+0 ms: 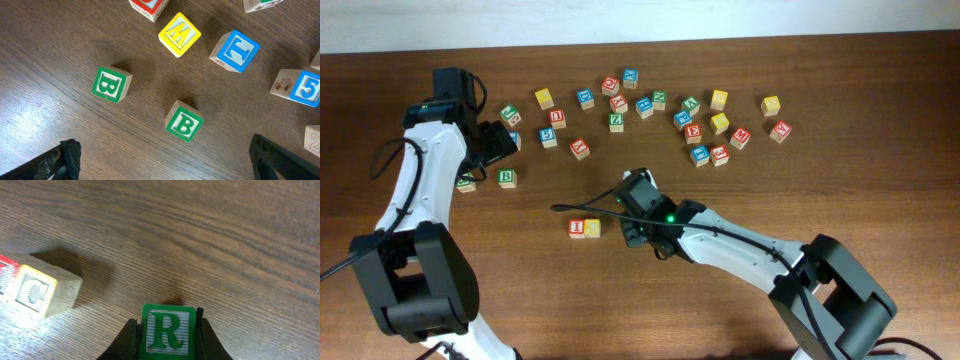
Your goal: Spell out ICRA
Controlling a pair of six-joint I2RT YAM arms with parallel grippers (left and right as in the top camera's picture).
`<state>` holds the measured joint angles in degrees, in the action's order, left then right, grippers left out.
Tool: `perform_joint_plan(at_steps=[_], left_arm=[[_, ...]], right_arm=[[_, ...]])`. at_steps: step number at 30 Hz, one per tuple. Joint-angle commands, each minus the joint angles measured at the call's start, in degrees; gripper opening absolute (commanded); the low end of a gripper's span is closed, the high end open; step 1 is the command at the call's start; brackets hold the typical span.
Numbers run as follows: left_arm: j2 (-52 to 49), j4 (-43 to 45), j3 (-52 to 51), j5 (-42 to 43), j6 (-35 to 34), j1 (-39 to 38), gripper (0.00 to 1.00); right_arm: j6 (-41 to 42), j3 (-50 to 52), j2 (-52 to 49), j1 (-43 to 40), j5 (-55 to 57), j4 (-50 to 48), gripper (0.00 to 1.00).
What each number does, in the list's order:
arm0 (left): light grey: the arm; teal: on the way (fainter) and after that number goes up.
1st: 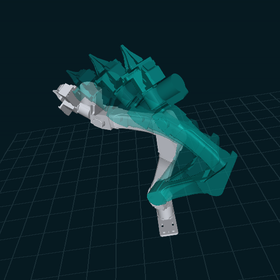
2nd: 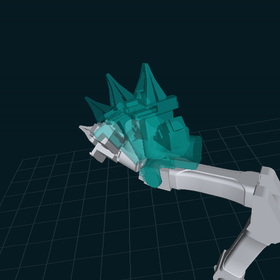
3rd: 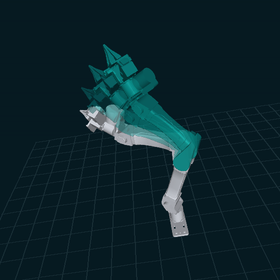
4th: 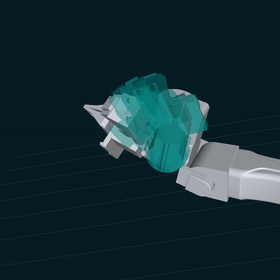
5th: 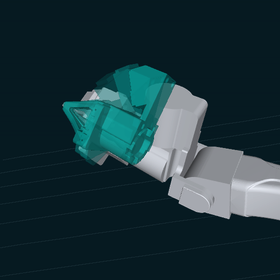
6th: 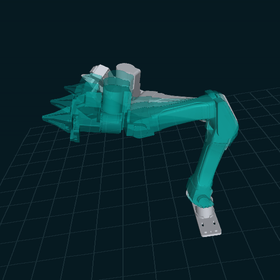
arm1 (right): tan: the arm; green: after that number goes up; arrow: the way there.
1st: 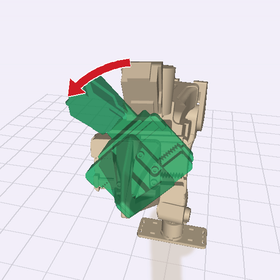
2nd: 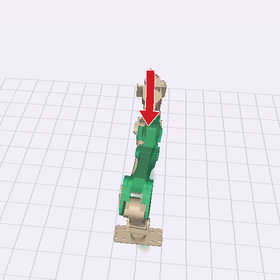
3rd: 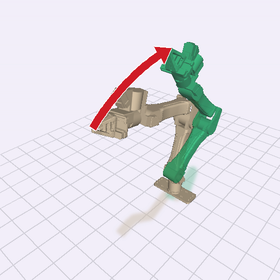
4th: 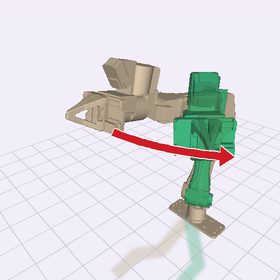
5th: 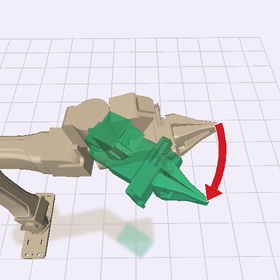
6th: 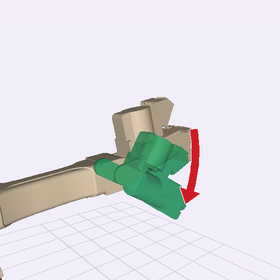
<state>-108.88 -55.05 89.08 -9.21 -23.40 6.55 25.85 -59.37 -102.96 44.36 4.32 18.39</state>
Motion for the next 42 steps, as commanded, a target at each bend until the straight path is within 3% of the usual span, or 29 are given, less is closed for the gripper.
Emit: perform_joint_plan(at_steps=[1,4,7,10,14,17,18,21,23,29,34,36,37,40,42], left_arm=[[-0.1,-0.1,-0.3,0.2,0.1,0.1,0.99],[-0.1,-0.1,-0.3,0.2,0.1,0.1,0.99],[-0.1,-0.1,-0.3,0.2,0.1,0.1,0.99],[-0.1,-0.1,-0.3,0.2,0.1,0.1,0.99],[-0.1,-0.1,-0.3,0.2,0.1,0.1,0.99],[-0.1,-0.1,-0.3,0.2,0.1,0.1,0.99],[-0.1,-0.1,-0.3,0.2,0.1,0.1,0.99],[-0.1,-0.1,-0.3,0.2,0.1,0.1,0.99],[-0.1,-0.1,-0.3,0.2,0.1,0.1,0.99],[-0.1,-0.1,-0.3,0.2,0.1,0.1,0.99],[-0.1,-0.1,-0.3,0.2,0.1,0.1,0.99],[-0.1,-0.1,-0.3,0.2,0.1,0.1,0.99],[-0.1,-0.1,-0.3,0.2,0.1,0.1,0.99],[-0.1,-0.1,-0.3,0.2,0.1,0.1,0.99],[-0.1,-0.1,-0.3,0.2,0.1,0.1,0.99]], right_arm=[[2.1,0.7,0.2,0.4,0.9,-0.2,0.26],[2.1,0.7,0.2,0.4,0.9,-0.3,0.37],[2.1,0.7,0.2,0.4,0.9,-0.3,0.58],[2.1,0.7,0.2,0.2,2.2,-0.6,0.67],[2.1,0.7,0.2,0.2,11.9,-2.9,0.77],[2.1,0.7,0.2,-0.4,12.9,-6.8,0.96],[1.3,0.7,0.2,-1.0,12.9,-8.8,0.99],[-0.5,-0.8,0.4,-4.3,12.3,-11.8,0.99],[-0.5,-3.9,0.9,-7.8,5.8,-9.2,0.99],[-0.5,-11.6,1.1,-18.4,-12.3,6.4,0.98],[-0.5,-11.6,1.1,-25.8,-12.7,17.8,0.99],[-0.5,-11.6,1.1,-28.2,-12.7,20.2,0.83],[-0.5,-11.6,1.1,-30.2,-12.7,21.7,0.66],[-0.5,-11.6,1.1,-32.9,-12.7,23.5,0.34],[-0.5,-11.6,1.1,-34.0,-12.7,24.5,0.08]])
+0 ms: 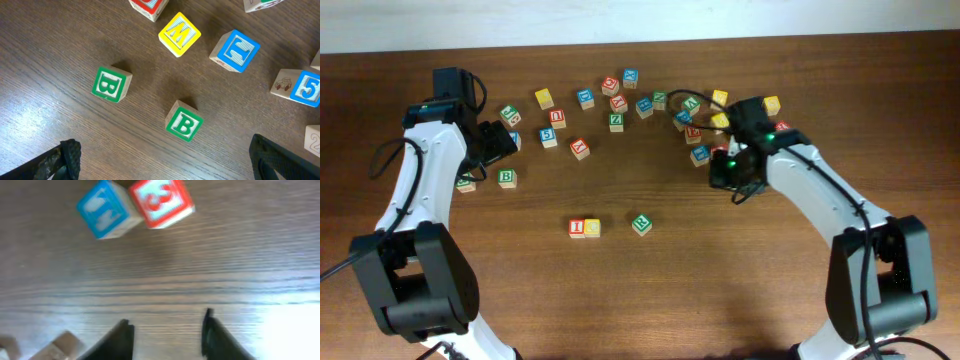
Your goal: Spell out ICRA
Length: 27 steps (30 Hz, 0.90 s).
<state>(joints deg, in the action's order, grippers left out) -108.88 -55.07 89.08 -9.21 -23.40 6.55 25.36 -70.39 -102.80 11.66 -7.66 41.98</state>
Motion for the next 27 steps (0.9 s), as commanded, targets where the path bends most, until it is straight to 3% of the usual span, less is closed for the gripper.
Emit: perform_joint_plan(at_steps=[1,12,27], left_arm=[[-0.1,-0.1,-0.3,0.2,0.1,0.1,0.99],[-0.1,-0.1,-0.3,0.2,0.1,0.1,0.99],[-0.1,-0.1,-0.3,0.2,0.1,0.1,0.99]], right_arm=[[-0.1,-0.5,1.0,-1.7,-0.7,1.2,0.04],[-1.1,-0.3,0.6,0.0,-1.2,5.5,0.04],[-0.9,3.0,0.1,14.5,-1.2,3.5,0.06]])
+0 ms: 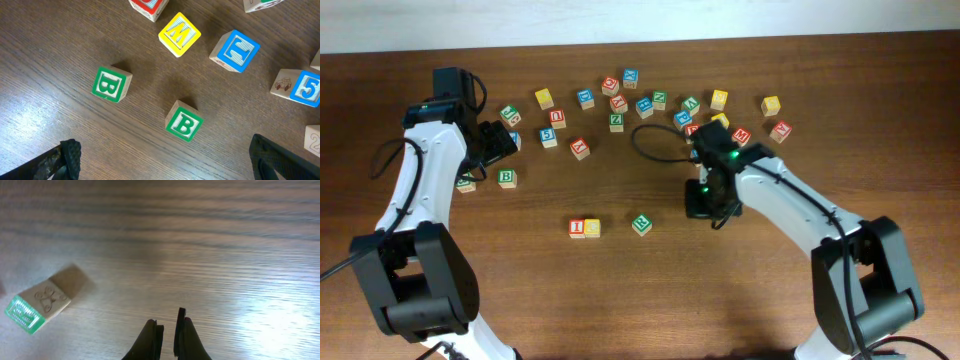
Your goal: Spell out ICRA
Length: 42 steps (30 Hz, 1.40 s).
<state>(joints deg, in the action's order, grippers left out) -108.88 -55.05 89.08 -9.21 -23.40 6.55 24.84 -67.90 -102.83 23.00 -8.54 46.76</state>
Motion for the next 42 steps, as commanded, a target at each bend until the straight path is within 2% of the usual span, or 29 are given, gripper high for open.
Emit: perform_joint_plan(at_steps=[1,13,19,21,25,30,42], left_arm=[[-0.1,-0.1,-0.3,0.2,0.1,0.1,0.99],[-0.1,-0.1,-0.3,0.2,0.1,0.1,0.99],[-0.1,-0.1,-0.3,0.2,0.1,0.1,0.99],[-0.1,-0.1,-0.3,0.2,0.1,0.1,0.99],[-0.1,-0.1,-0.3,0.2,0.1,0.1,0.99],[-0.1,-0.1,-0.3,0.2,0.1,0.1,0.99],[-0.1,-0.1,-0.3,0.2,0.1,0.1,0.99]], right_arm=[[-0.3,0.5,0.1,4.0,-0.3,-1.8,0.06],[-0.3,0.5,0.1,13.2,0.1,-8.4,0.07],[-0.3,0.5,0.1,13.7,3.8,-13.2,0.08],[-0.2,0.5,0.1,13.7,5.0,-13.8,0.04],[4.9,0.5,0.1,13.7,10.1,-15.4,0.04],[4.9,0.5,0.1,13.7,10.8,-19.0,0.04],[7.4,0.6,-4.5,13.8,5.9,-12.5,0.04]])
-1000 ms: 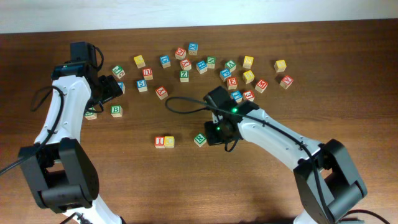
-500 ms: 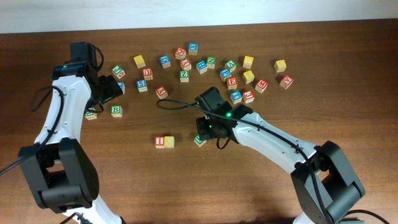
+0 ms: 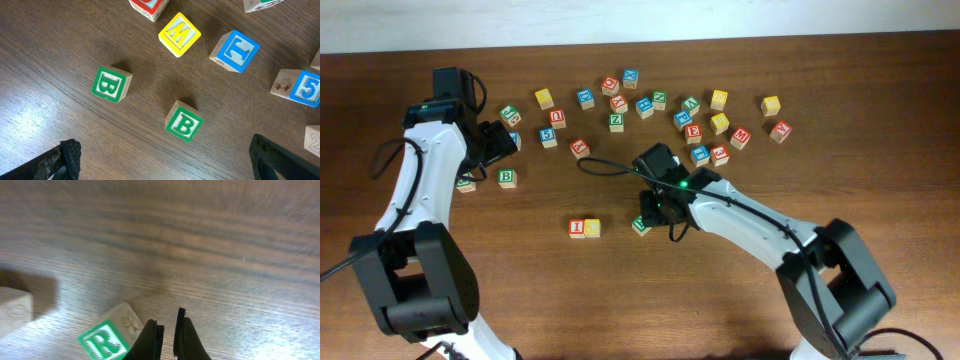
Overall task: Spell out ICRA
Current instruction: 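Push the green R block leftward toward the C block with right gripper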
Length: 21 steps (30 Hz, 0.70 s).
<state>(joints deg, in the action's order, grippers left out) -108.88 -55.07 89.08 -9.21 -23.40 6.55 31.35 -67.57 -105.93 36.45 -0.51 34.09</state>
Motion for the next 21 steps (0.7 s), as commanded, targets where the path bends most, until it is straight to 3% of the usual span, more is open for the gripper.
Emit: perform_joint_plan(at_steps=[1,16,21], left_arm=[[-0.1,-0.1,-0.3,0.2,0.1,0.1,0.99],[-0.1,-0.1,-0.3,0.2,0.1,0.1,0.99],[-0.1,-0.1,-0.3,0.2,0.1,0.1,0.99]], right_arm=[[0.9,0.3,-1.7,0.3,-2.1,0.2,0.04],[0.9,0.3,-1.7,0.3,-10.8,0.0,0.05],[4.6,0.3,-1.7,0.3,-14.4,0.0,0.05]])
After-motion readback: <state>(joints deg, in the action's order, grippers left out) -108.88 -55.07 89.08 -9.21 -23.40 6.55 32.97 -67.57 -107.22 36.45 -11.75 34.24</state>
